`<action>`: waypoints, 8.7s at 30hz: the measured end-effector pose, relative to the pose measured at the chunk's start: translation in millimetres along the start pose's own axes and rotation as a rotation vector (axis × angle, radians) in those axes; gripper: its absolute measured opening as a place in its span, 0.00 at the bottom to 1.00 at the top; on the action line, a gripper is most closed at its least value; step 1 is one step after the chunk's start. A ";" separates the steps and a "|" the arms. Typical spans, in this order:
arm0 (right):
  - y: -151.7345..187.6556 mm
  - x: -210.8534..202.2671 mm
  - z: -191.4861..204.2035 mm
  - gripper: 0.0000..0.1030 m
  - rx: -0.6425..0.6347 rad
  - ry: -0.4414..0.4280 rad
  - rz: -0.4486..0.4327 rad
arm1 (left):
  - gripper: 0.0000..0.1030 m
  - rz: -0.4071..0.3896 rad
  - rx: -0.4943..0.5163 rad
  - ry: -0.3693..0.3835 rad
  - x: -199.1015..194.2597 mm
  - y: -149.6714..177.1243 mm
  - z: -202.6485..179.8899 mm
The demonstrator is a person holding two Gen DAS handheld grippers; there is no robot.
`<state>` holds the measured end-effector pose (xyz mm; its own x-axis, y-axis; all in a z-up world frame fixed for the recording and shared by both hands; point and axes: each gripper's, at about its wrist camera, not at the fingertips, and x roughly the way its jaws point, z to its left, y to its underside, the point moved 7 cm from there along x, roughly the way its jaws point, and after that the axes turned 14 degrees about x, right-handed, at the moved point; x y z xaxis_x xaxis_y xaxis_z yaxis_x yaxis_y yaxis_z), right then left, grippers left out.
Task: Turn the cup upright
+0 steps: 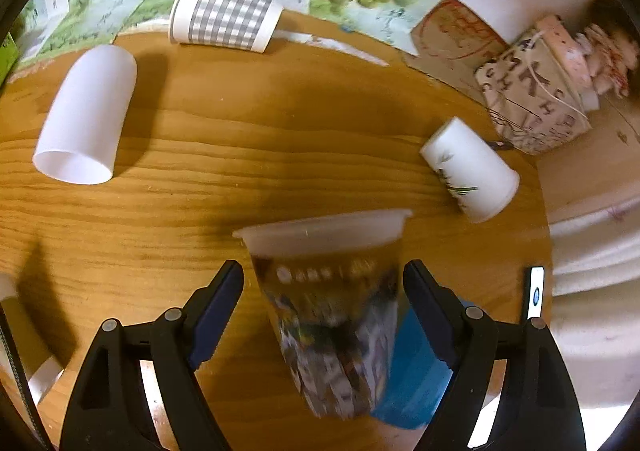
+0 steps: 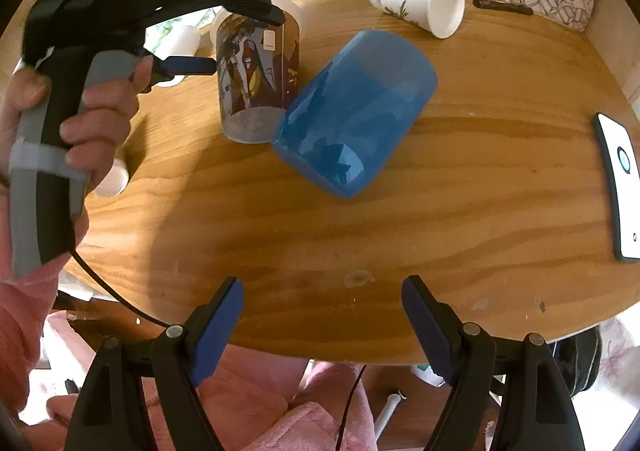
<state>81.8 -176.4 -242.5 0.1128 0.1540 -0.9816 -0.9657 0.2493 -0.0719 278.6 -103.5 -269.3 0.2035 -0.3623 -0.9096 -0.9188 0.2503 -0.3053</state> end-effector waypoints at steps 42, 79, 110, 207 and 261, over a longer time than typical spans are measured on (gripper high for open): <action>-19.6 -14.2 -7.8 0.79 0.240 0.202 -0.244 | 0.79 -0.298 0.580 0.083 -62.1 35.0 -22.7; -8.4 -34.0 15.0 0.80 0.235 0.146 -0.323 | 0.84 -0.232 0.734 0.104 -79.7 61.2 -41.3; -11.1 -9.8 12.7 0.79 0.281 0.133 -0.265 | 0.78 0.021 0.265 0.066 -3.3 -11.2 13.6; 4.1 -70.1 30.6 0.84 0.253 0.073 -0.432 | 0.95 -0.406 0.953 -0.026 -123.7 90.3 -26.9; -21.7 -155.1 136.5 0.98 -0.004 -0.042 -0.561 | 0.95 -0.395 0.195 -0.515 -236.0 89.4 70.1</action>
<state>117.1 -75.2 -64.6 0.6188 0.0369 -0.7847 -0.7559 0.2999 -0.5819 172.2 67.4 -101.6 0.6914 0.0024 -0.7225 -0.6740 0.3623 -0.6438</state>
